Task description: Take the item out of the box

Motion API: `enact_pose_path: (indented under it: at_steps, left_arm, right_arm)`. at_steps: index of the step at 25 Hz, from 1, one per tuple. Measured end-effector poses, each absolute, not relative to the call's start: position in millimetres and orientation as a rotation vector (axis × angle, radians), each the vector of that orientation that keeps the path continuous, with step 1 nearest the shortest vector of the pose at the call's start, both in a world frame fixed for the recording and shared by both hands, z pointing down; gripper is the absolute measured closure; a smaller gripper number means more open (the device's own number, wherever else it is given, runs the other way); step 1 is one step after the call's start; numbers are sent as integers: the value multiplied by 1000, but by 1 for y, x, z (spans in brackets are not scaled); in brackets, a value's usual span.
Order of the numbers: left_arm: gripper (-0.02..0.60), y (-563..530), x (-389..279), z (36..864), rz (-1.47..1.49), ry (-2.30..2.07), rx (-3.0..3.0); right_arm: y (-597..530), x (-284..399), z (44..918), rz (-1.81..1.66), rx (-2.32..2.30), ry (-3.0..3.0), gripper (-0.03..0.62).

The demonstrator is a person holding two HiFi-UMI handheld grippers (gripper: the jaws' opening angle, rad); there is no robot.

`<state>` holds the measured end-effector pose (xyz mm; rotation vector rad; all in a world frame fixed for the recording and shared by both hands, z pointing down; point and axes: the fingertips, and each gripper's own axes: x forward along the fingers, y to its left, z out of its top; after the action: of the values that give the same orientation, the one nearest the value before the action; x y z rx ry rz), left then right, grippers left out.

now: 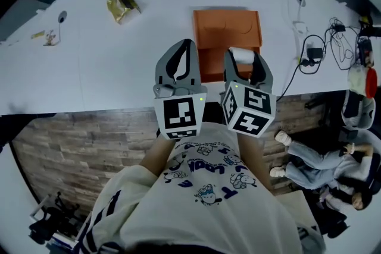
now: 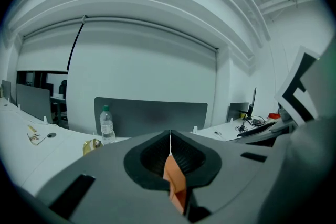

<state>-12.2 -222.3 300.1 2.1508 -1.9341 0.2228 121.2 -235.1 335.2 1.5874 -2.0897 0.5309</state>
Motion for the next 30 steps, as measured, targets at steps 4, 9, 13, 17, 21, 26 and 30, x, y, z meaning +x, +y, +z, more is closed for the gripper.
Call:
enact_pose_path:
  at_steps: [4, 9, 13, 17, 21, 26, 30]
  left_arm:
    - [563, -224, -6, 292, 215, -1927, 2182]
    - [563, -225, -1, 282, 202, -1927, 2214]
    - [563, -226, 2, 274, 190, -1928, 2238]
    - [563, -226, 6, 266, 178, -1922, 2265]
    - [563, -226, 11, 259, 163, -1921, 2280]
    - [563, -225, 18, 255, 149, -1918, 2293]
    - [563, -224, 18, 254, 138, -1923, 2293]
  right_arm:
    - [-235, 125, 323, 507, 1620, -2112, 309]
    - [-236, 128, 308, 463, 1653, -2145, 308]
    - [-236, 129, 295, 426, 1686, -2179, 309]
    - [-234, 130, 284, 396, 1720, -2200, 309]
    - [-233, 132, 277, 374, 1734, -2214, 309]
    - [-230, 135, 271, 348, 1746, -2228, 309]
    - [-230, 139, 268, 340, 1765, -2233, 309]
